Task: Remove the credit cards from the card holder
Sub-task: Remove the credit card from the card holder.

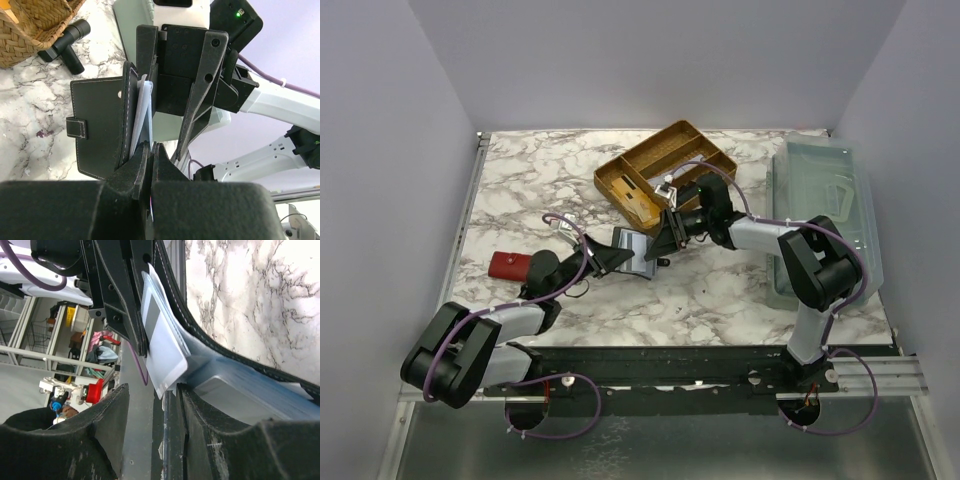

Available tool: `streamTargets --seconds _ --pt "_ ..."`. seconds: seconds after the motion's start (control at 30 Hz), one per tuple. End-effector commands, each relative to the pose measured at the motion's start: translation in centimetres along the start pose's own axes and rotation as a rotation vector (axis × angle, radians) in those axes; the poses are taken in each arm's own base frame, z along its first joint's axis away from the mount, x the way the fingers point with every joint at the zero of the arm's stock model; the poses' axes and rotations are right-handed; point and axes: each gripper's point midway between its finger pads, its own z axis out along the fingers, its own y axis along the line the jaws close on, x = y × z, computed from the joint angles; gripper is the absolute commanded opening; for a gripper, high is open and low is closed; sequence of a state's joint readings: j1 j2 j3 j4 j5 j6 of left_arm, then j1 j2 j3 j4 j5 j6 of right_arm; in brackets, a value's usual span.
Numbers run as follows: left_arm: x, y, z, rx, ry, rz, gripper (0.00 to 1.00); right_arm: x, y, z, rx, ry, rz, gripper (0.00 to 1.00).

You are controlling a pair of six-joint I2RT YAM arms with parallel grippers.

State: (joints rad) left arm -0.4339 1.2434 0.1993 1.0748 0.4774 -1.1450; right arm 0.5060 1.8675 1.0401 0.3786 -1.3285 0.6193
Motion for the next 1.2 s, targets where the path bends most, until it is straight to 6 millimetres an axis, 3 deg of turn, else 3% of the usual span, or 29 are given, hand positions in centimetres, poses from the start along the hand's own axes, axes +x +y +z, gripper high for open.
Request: streamTargets --seconds 0.0,0.17,0.37,0.47,0.67,0.77,1.17 --pt "-1.6 -3.0 0.2 0.1 -0.079 0.041 0.0 -0.6 1.0 -0.8 -0.005 -0.036 -0.011 0.48" --pt "-1.3 -3.8 0.8 0.121 -0.079 0.041 0.0 -0.7 2.7 -1.1 -0.065 -0.037 -0.018 0.47" --pt "-0.7 -4.6 1.8 0.143 -0.071 0.048 0.0 -0.6 3.5 -1.2 -0.086 -0.036 -0.018 0.44" --pt "-0.7 -4.6 1.9 0.144 -0.078 0.05 0.0 -0.6 3.6 -1.3 -0.087 -0.037 -0.015 0.35" --pt "-0.8 -4.4 1.3 0.137 -0.104 0.055 0.0 -0.5 3.8 -1.8 -0.096 -0.041 -0.017 0.08" --pt "-1.0 -4.5 0.9 0.139 -0.118 0.053 0.0 -0.4 4.1 -1.9 -0.108 -0.039 -0.034 0.0" --pt "-2.9 -4.8 -1.0 0.163 -0.159 0.025 0.0 -0.1 4.7 -2.2 -0.128 -0.025 -0.062 0.0"
